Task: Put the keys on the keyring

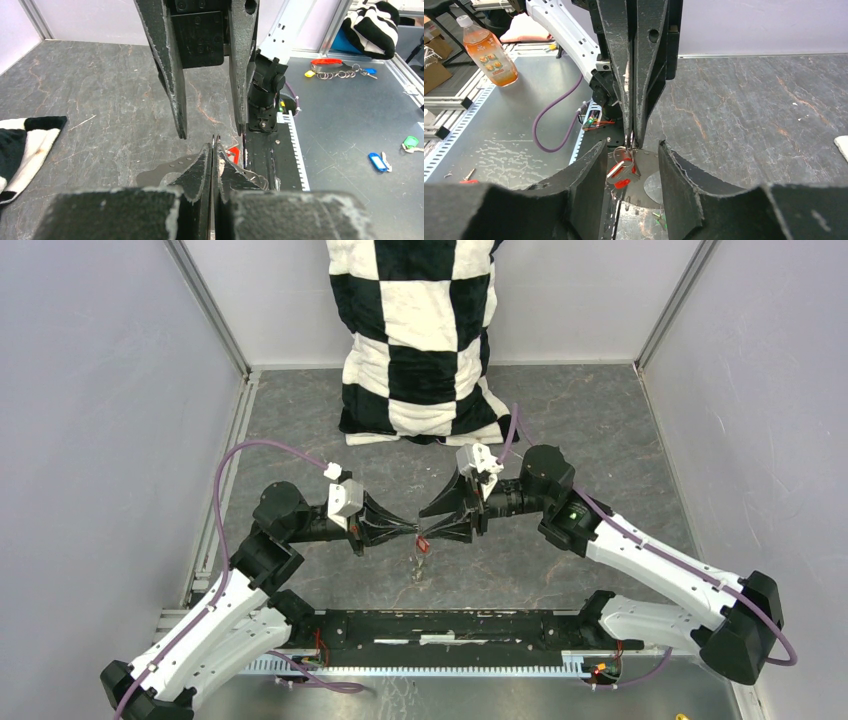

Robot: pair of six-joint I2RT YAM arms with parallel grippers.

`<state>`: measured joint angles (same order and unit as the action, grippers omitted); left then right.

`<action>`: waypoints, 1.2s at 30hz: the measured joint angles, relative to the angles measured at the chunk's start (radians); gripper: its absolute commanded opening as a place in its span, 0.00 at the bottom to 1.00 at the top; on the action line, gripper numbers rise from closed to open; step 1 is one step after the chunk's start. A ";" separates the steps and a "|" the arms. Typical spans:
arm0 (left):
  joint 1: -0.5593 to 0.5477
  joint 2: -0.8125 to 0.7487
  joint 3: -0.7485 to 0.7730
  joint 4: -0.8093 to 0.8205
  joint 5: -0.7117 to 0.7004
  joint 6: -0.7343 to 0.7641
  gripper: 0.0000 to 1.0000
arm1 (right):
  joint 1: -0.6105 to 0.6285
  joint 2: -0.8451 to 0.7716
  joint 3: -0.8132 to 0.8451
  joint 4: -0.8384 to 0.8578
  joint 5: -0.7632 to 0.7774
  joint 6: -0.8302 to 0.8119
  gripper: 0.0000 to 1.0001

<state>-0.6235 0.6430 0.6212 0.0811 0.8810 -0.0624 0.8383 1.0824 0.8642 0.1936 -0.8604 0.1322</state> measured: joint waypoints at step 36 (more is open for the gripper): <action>0.000 0.115 0.118 -0.367 0.030 0.306 0.38 | 0.042 0.150 0.173 -0.410 0.087 -0.191 0.00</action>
<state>-0.6235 0.7578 0.7391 -0.2863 0.9108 0.2436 0.8799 1.2324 1.0374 -0.2165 -0.7731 -0.0589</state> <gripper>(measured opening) 0.414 0.010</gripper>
